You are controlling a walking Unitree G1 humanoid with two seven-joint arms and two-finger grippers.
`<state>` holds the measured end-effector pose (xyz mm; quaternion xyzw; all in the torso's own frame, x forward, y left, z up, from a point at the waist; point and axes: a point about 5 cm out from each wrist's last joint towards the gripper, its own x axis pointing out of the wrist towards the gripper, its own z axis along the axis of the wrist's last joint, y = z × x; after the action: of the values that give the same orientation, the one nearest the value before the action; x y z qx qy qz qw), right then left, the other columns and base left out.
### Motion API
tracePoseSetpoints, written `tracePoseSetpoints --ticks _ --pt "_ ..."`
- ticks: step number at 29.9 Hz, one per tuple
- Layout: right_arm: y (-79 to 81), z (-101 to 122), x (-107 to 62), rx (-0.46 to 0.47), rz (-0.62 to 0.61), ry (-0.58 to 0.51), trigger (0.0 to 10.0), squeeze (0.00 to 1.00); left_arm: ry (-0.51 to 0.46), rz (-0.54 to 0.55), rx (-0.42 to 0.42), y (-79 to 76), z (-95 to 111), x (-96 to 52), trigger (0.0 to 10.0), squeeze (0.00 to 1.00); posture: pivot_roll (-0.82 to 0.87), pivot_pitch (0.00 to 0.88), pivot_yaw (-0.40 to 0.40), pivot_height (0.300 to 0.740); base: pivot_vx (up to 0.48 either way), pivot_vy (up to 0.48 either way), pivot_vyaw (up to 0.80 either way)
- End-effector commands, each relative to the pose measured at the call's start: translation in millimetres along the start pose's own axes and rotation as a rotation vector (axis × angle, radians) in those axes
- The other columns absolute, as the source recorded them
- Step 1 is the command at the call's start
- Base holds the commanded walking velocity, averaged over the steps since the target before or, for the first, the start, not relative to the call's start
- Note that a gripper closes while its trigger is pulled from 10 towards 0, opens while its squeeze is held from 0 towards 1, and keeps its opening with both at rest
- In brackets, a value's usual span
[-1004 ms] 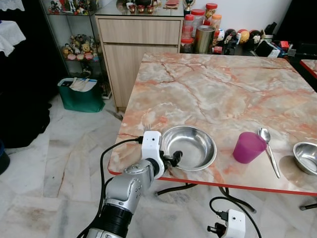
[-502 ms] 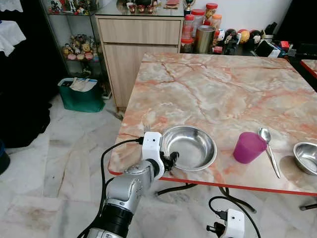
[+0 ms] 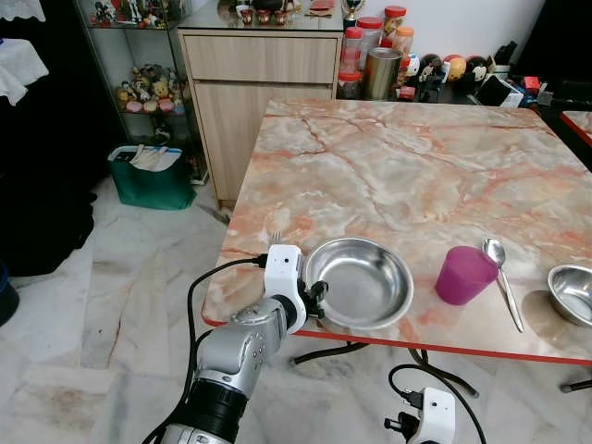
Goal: Setting the table
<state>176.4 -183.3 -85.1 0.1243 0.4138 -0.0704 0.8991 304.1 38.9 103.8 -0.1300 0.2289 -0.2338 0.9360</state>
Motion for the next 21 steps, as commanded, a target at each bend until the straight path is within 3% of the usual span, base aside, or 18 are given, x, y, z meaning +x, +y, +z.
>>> tracePoseSetpoints --ticks 1,13,21 --pt "-0.3 1.9 0.5 0.01 -0.008 -0.004 10.0 0.0 0.018 0.008 0.018 0.3 1.0 0.7 0.0 0.0 0.03 0.014 -0.01 0.74 0.0 0.0 0.0" --pt "-0.8 3.6 0.9 0.009 -0.009 -0.005 10.0 0.0 -0.001 0.01 -0.008 1.8 1.2 -0.2 0.0 0.0 0.03 0.012 -0.014 0.74 0.0 0.0 0.0" --pt "-2.7 4.1 0.8 0.006 -0.011 -0.004 10.0 0.0 -0.068 -0.001 -0.086 1.6 7.9 -1.7 0.0 0.0 0.03 0.009 -0.021 0.74 0.0 0.0 0.0"
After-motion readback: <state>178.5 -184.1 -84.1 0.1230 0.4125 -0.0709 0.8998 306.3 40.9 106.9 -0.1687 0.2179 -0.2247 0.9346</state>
